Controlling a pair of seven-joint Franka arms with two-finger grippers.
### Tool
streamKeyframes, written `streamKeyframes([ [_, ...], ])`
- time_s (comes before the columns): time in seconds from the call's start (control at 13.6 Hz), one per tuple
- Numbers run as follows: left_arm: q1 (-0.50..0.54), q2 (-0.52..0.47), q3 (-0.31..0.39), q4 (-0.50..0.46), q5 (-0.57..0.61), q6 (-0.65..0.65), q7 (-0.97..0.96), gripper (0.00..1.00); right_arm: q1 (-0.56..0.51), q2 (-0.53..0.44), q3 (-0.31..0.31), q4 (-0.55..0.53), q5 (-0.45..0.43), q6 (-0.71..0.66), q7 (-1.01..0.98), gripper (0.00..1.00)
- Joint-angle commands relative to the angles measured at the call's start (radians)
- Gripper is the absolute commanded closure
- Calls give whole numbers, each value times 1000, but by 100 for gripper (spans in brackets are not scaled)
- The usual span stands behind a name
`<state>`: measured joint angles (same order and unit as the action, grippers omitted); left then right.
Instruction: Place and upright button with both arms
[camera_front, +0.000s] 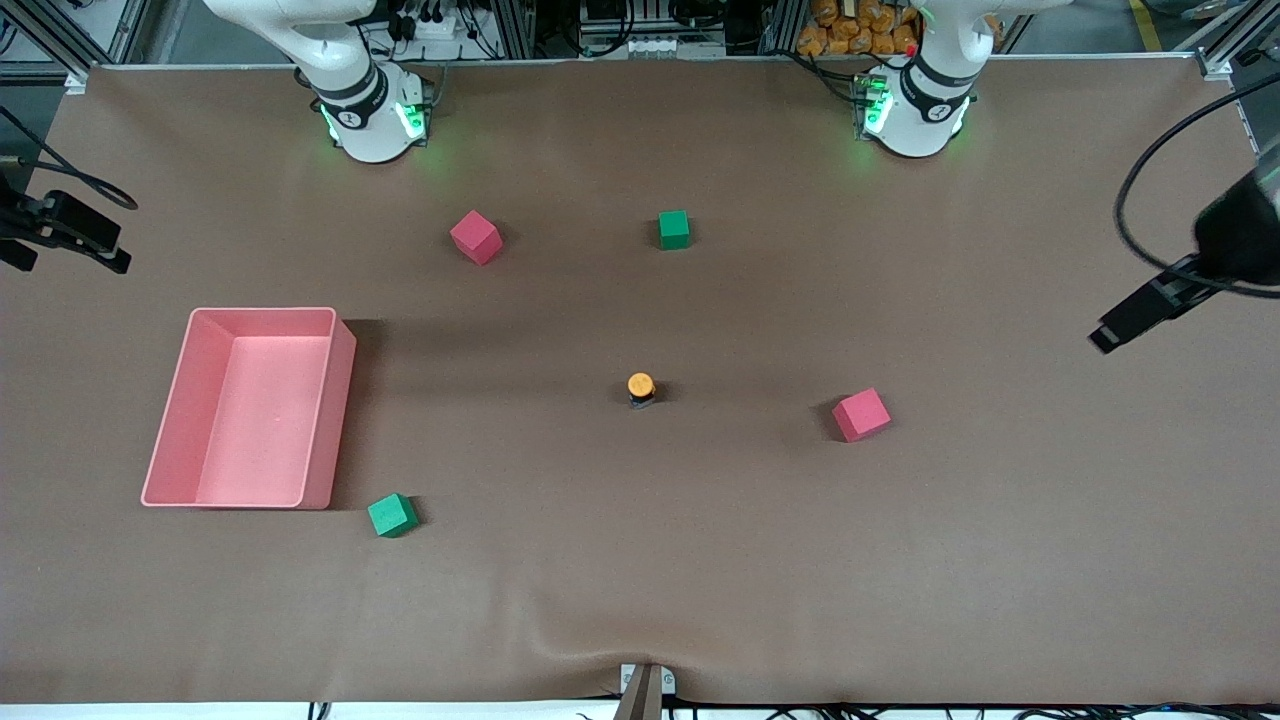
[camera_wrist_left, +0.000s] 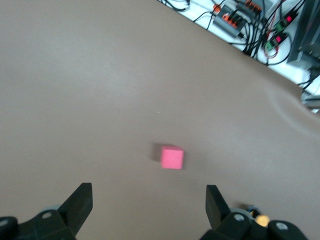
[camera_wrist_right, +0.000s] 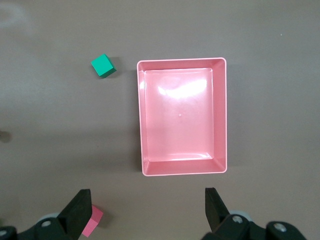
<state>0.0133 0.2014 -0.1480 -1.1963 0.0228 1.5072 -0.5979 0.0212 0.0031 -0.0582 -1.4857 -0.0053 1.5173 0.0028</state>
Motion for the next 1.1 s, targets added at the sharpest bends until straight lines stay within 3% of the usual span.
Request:
streamKeyframes([
  [0.0,11,-63,-4,-42,-6,-57,52,0,8,-2,-2,4,-13,-5,16,0],
  [0.22,-54,-123,97,-94,-7,-96,186,0,8,-2,-2,2,-13,-5,16,0],
  [0.51,-237,-212,318,-206,-12,-94,364,0,8,-2,-2,4,-13,-5,16,0],
  [0.88,-234,-226,309,-239,-12,-82,464,0,8,-2,-2,2,-13,-5,16,0],
  [1.03,-216,-226,269,-261,-12,-64,469,0,8,-2,-2,2,-13,-5,16,0],
])
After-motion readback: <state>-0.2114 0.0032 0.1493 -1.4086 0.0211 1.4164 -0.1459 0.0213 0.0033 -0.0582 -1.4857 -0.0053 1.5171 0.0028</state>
